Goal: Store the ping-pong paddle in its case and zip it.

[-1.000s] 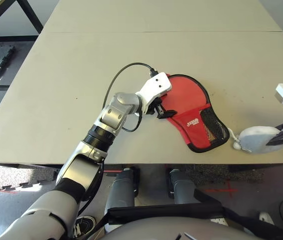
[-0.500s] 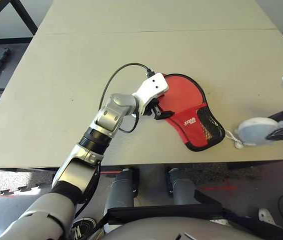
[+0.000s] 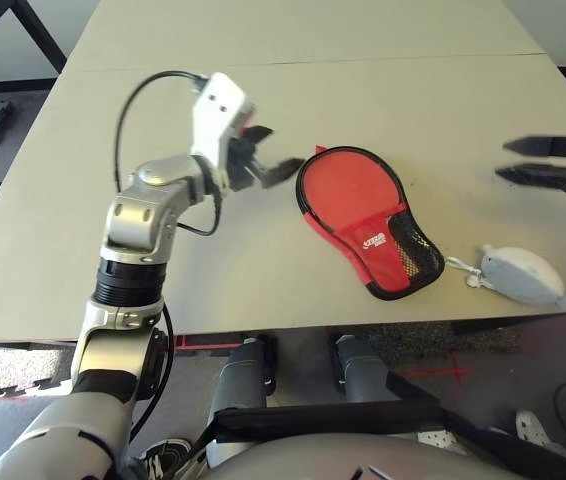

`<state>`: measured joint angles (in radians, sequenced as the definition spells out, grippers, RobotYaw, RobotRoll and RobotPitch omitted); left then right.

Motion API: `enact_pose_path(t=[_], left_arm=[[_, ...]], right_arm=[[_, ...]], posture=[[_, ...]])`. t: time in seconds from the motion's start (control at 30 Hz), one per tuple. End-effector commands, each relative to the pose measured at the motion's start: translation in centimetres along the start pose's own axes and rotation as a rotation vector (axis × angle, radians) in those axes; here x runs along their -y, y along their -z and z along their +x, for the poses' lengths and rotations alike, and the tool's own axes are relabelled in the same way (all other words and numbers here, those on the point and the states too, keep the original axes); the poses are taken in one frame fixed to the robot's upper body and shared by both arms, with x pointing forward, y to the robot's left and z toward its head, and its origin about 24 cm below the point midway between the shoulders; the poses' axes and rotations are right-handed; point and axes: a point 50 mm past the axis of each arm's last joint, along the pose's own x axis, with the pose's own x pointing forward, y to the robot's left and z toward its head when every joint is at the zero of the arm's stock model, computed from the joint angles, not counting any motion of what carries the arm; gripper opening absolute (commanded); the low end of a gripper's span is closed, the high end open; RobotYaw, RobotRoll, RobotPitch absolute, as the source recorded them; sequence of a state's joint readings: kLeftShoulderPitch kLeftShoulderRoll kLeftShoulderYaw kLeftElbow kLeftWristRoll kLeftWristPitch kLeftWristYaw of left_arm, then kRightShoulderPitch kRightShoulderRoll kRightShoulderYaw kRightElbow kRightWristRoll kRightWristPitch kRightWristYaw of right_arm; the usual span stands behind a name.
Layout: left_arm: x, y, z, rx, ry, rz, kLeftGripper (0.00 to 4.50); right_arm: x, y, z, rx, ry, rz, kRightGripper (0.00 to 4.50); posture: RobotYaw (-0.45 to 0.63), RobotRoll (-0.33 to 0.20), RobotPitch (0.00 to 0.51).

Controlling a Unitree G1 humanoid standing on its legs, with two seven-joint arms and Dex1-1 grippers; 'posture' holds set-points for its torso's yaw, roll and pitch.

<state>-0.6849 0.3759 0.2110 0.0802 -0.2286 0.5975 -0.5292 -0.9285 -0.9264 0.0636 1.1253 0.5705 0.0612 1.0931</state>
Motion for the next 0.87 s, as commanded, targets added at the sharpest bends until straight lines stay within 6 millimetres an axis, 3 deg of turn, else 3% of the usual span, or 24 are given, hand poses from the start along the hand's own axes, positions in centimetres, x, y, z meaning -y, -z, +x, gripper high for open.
enact_pose_path(t=[0.03,0.17,0.33,0.53,0.87], left_arm=[[-3.3,0.7,-1.1,0.049,-0.217,-0.012,4.5],[-6.4,1.9,-2.7,0.068,-0.407,-0.024,4.5],[-8.6,3.3,-4.2,0.103,-0.554,-0.045,4.5],[-9.5,5.1,-5.2,0.11,-0.63,-0.043,4.5],[-9.7,6.2,-5.4,0.107,-0.66,-0.046,4.5]], right_arm=[[1.0,0.7,-0.5,0.076,0.186,0.036,4.47],[1.7,1.5,-0.6,0.14,0.36,0.055,4.47],[2.2,3.3,-1.2,0.156,0.573,0.075,4.47],[2.3,4.8,-1.4,0.148,0.688,0.078,4.47],[2.0,4.9,-0.7,0.156,0.701,0.091,4.47]], posture=[[0.02,0.0,0.184],[0.02,0.0,0.185],[0.03,0.0,0.184],[0.02,0.0,0.18],[0.04,0.0,0.179]])
